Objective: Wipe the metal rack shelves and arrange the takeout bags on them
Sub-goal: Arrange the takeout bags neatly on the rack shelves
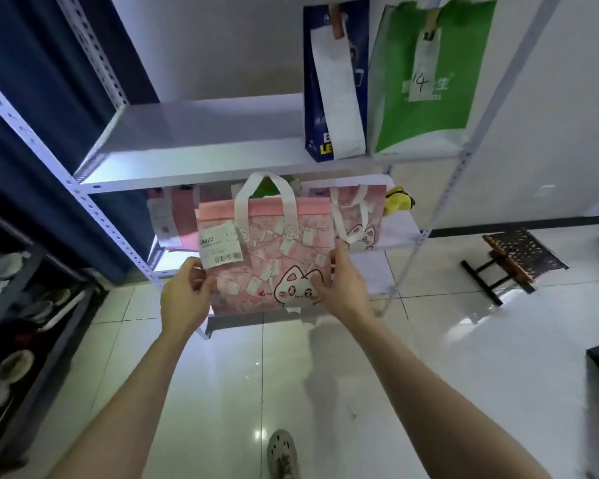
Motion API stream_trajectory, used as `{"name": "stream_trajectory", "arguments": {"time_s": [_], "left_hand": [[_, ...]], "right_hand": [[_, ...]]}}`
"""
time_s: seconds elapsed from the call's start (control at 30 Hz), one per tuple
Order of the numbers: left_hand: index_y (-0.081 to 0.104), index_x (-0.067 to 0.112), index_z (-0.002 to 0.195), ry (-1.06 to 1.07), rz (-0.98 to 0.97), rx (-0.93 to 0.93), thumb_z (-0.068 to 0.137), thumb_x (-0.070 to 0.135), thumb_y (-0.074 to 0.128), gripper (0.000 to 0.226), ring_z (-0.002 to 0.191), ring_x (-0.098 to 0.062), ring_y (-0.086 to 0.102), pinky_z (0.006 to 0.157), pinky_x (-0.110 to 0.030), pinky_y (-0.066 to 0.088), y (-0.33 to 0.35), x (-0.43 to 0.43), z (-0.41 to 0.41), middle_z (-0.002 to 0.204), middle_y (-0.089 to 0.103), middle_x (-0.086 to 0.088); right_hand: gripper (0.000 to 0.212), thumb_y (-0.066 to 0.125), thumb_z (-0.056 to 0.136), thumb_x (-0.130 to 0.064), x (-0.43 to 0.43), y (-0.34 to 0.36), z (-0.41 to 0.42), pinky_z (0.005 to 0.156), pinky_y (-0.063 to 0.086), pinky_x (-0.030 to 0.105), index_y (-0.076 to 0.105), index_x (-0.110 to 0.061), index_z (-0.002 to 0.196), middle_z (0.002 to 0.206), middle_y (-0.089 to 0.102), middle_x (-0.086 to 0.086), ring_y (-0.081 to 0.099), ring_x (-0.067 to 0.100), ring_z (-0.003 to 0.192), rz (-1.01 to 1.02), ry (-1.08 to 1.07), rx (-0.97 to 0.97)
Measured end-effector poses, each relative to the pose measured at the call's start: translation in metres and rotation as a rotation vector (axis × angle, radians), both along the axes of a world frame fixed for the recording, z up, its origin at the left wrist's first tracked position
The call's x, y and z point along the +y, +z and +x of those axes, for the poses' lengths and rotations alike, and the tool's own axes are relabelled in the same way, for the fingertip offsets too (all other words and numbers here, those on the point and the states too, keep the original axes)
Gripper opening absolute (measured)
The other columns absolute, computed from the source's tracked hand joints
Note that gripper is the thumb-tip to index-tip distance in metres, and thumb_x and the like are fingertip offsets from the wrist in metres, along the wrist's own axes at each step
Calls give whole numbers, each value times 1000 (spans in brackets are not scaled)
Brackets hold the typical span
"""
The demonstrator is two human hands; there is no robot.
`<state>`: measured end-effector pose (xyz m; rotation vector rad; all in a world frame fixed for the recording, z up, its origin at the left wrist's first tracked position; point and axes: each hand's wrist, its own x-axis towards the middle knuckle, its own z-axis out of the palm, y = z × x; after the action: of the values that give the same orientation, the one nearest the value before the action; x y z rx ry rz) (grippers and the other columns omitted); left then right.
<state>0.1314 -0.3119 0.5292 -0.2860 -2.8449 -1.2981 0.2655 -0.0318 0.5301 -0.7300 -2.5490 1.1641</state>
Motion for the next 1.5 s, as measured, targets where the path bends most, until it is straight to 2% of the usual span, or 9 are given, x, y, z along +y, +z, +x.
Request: {"name": "stream_trajectory", "arguments": {"time_s": [0.17,0.3,0.4,0.47,0.63,1.0,1.23,1.33,1.5], "left_hand": [[63,31,115,-70,-41,-110,101,19,73,21,96,-18,76,76,-36,58,-58,41,30,103,75,14],[45,40,120,-88,-69,-188,103,20,70,36,82,-11,71,61,-23,44,-100,71,39,97,77,15],[37,40,140,-156,-38,-246,103,13,68,56,87,-12,75,66,-31,56,-128,94,44,108,79,10],[36,43,140,-206,-41,-277,101,10,66,59,89,-17,77,72,-43,64,-146,106,46,117,78,8],[36,50,138,-239,-163,-351,100,15,66,59,91,-29,77,77,-47,64,-195,131,51,115,74,9],[66,51,116,-340,-317,-444,75,33,98,55,96,-3,68,69,-18,48,-352,219,38,117,55,25],[51,33,154,-415,-335,-296,91,9,82,75,132,-27,60,95,-39,59,-470,282,-13,157,43,6],[48,32,154,-424,-313,-171,89,7,83,78,135,-31,58,97,-53,61,-503,301,-39,159,42,4],[48,36,149,-347,-306,107,86,4,84,79,113,-30,69,82,-46,66,-542,327,-87,150,47,5]], "right_hand": [[43,73,86,-21,23,-63,34,79,58,50,43,-18,116,110,63,3,65,33,98,-112,-86,-174],[50,69,87,-9,40,-107,54,70,51,41,40,-15,127,107,66,7,69,41,98,-155,-149,-233],[94,65,91,-13,56,-131,61,69,47,36,10,-30,164,98,66,5,67,37,83,-123,-156,-296],[107,63,91,-13,68,-143,63,66,43,33,-7,-44,166,95,67,1,62,30,74,-102,-140,-284],[89,59,94,-12,99,-185,66,76,58,41,18,-53,162,149,54,-5,67,27,94,22,39,-284],[71,57,90,-3,181,-337,31,82,62,48,44,-35,152,150,50,-1,71,35,102,28,121,-408],[72,61,86,-1,242,-435,-14,90,59,48,48,-27,152,144,54,3,68,37,108,96,81,-307],[70,64,87,-2,261,-465,-38,86,61,48,49,-26,151,143,55,1,67,34,108,138,69,-213],[69,61,90,0,285,-510,-88,88,59,40,48,-26,152,148,52,-3,65,27,117,191,50,-30]]}}
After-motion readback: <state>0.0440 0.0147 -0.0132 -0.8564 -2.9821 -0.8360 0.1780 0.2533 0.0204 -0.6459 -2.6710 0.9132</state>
